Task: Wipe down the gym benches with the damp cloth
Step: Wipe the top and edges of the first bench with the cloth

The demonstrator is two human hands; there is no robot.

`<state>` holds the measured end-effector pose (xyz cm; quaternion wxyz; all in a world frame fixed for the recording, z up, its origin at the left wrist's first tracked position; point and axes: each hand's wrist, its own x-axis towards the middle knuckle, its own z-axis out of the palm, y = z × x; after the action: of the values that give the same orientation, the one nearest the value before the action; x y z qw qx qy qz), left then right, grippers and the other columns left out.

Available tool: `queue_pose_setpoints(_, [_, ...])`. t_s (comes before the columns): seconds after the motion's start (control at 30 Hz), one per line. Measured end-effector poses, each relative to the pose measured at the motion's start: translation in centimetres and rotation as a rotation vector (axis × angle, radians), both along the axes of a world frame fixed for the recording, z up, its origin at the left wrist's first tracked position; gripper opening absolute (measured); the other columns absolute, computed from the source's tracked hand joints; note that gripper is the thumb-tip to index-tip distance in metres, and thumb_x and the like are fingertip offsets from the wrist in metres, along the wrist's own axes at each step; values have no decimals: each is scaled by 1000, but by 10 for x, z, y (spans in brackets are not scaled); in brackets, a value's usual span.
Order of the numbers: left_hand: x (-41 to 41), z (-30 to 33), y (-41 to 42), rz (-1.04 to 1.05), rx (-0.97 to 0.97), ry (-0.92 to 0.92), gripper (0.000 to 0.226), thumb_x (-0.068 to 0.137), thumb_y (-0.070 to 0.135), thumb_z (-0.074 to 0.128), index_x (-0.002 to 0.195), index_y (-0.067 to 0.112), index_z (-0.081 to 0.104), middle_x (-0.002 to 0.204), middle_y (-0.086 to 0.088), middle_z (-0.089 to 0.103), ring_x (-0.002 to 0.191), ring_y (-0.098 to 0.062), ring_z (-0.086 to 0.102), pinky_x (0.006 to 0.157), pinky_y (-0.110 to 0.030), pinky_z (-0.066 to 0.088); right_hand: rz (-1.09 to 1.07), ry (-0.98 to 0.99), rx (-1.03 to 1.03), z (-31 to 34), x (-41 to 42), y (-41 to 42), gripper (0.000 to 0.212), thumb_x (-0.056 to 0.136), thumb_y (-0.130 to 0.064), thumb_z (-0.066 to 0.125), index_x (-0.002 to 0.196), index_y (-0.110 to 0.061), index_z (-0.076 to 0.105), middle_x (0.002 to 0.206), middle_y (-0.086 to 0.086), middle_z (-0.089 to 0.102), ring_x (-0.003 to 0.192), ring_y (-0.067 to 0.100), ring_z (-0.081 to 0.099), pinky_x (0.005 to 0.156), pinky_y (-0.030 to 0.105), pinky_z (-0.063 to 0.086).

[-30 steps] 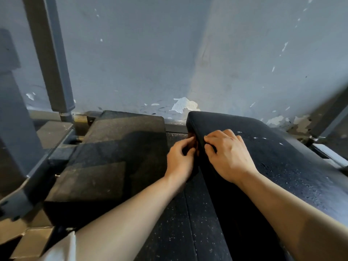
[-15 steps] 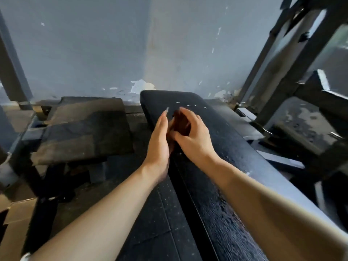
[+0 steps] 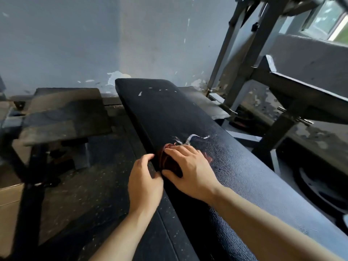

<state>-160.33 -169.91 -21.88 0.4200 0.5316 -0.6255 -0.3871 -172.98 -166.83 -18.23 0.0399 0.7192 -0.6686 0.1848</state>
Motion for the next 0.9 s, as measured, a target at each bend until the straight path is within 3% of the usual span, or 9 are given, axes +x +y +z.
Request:
queue_pose_setpoints(0.13, [0, 6, 4, -51, 35, -38, 43, 90, 1, 54, 129, 20, 53, 131, 2, 54, 111, -12, 52, 88, -21, 39, 144, 34, 55, -2, -15, 14, 44, 87, -45, 53, 124, -24, 63, 127, -6, 62, 117, 20, 57, 89, 37, 50])
queue_pose_setpoints(0.23, [2, 7, 3, -88, -7, -103, 46, 91, 4, 55, 135, 19, 50, 140, 2, 47, 119, -22, 54, 99, -33, 46, 23, 87, 46, -5, -51, 22, 45, 90, -53, 45, 126, -31, 61, 133, -11, 58, 123, 16, 52, 90, 41, 47])
queue_pose_setpoints(0.3, [4, 5, 2, -113, -86, -167, 45, 91, 9, 58, 136, 16, 51, 142, 3, 43, 128, -16, 46, 103, -21, 35, -174, 1, -9, -6, -70, 21, 45, 89, -50, 48, 122, -25, 66, 130, -6, 61, 121, 23, 54, 97, 43, 46])
queue_pose_setpoints(0.37, [5, 4, 2, -116, -162, -219, 43, 92, 11, 59, 135, 14, 53, 144, 3, 42, 132, -13, 40, 98, -15, 27, -272, -53, -18, -9, -67, 16, 42, 88, -38, 57, 122, -16, 66, 128, 2, 63, 122, 30, 53, 107, 34, 36])
queue_pose_setpoints(0.47, [2, 3, 5, -119, -250, -253, 40, 92, 15, 59, 131, 12, 57, 142, 3, 45, 131, -12, 40, 96, -12, 24, -170, -12, 12, -14, -30, 20, 50, 89, -40, 49, 130, -15, 60, 136, 3, 58, 130, 26, 47, 110, 26, 27])
queue_pose_setpoints(0.6, [-7, 3, 17, -156, -346, -246, 41, 91, 5, 53, 131, 9, 57, 137, 1, 52, 127, -10, 41, 99, -10, 24, 24, 1, 6, -16, -7, 39, 47, 89, -30, 48, 132, -12, 58, 137, 6, 56, 131, 22, 43, 115, 18, 19])
queue_pose_setpoints(0.8, [-12, -4, 18, -238, -435, -363, 42, 85, 17, 67, 125, 5, 61, 130, -8, 58, 124, -24, 48, 105, -31, 33, -118, 8, 80, -13, -54, 21, 53, 93, -45, 37, 134, -18, 56, 141, 3, 52, 132, 27, 44, 113, 39, 33])
queue_pose_setpoints(0.9, [-14, -7, 18, -246, -487, -428, 38, 81, 16, 72, 117, 4, 67, 125, -13, 62, 118, -30, 53, 103, -43, 39, -245, -10, 79, -12, -60, 9, 44, 98, -33, 49, 139, -20, 50, 147, 0, 46, 138, 26, 35, 116, 33, 25])
